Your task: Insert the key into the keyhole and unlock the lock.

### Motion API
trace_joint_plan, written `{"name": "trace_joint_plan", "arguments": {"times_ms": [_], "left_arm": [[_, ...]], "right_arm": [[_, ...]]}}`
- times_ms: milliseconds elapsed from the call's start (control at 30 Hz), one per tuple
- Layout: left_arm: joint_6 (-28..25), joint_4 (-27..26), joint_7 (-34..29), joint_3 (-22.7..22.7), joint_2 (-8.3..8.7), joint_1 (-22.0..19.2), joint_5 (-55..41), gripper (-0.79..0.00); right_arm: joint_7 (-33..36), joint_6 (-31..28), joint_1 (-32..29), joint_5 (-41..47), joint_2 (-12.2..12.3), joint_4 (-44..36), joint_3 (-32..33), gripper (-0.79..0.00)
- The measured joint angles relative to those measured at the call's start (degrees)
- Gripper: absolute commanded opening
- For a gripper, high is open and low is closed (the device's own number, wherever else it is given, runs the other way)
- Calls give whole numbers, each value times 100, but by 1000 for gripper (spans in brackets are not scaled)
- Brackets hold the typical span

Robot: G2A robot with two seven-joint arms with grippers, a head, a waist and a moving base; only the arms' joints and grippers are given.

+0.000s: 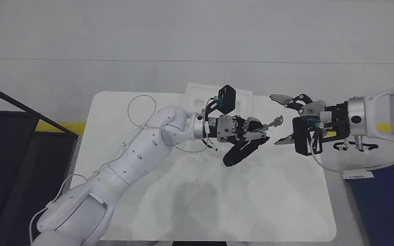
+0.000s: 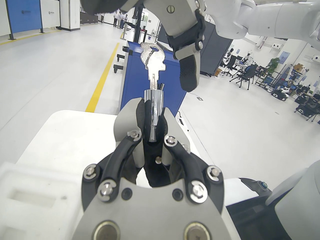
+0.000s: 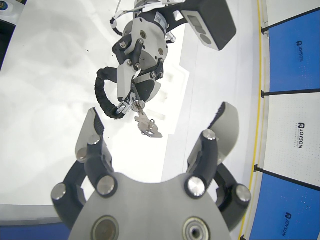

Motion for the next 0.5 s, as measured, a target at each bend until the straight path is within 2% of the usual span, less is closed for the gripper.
{"name": "trace_joint_plan", "arguments": {"times_ms": [100,267,367,500], "left_arm": [[0,-7,-12,74,37,-38,-37,-785],[0,-31,26,169,92,-68,-62,-785],[0,-54,63,214,122,-68,-80,-785],[0,-71,139,245,155,-77,-92,-785]], "right_arm": [[-207,0,174,-111,61,87,-218,-416],[-517,0,459,-192,138,208,-537,-468],[-653,0,608,-115,158,259,-731,-545],[-661,0,788,20,156,249,-1009,-585]]}}
